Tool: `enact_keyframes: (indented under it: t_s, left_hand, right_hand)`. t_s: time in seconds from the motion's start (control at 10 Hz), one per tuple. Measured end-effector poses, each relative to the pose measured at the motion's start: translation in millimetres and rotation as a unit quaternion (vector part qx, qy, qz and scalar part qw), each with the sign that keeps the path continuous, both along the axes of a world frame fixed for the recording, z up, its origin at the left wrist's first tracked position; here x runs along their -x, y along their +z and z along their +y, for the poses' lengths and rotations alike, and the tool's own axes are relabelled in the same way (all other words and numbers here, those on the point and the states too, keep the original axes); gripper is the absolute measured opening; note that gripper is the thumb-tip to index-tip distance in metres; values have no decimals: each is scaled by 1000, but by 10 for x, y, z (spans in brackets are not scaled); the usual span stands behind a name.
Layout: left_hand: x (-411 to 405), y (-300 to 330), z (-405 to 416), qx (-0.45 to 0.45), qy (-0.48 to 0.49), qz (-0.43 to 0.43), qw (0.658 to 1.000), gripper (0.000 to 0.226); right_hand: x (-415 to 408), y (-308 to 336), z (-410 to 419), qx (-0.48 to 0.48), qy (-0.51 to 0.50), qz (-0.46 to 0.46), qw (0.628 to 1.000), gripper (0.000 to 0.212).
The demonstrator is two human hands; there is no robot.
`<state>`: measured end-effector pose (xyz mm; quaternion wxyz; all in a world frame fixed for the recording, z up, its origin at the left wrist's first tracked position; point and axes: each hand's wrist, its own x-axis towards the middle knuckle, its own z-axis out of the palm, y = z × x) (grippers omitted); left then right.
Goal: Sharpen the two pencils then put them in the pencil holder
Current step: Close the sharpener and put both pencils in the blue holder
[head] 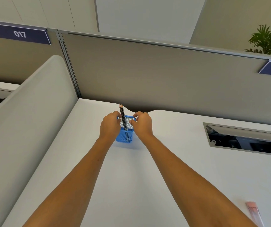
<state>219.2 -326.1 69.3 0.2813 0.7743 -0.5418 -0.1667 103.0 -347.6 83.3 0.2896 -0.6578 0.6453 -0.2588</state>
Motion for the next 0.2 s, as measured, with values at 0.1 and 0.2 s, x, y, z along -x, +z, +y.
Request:
enact_keyframes:
  t_s: [0.1,0.2]
  left_hand:
    - [-9,48,75,9,3,14,1000,15]
    - [-5,107,150,23,10,6,1000,16]
  right_hand:
    - [33,45,46,0,3,-7,1000,31]
    - [66,122,87,7,8,-14,1000,34]
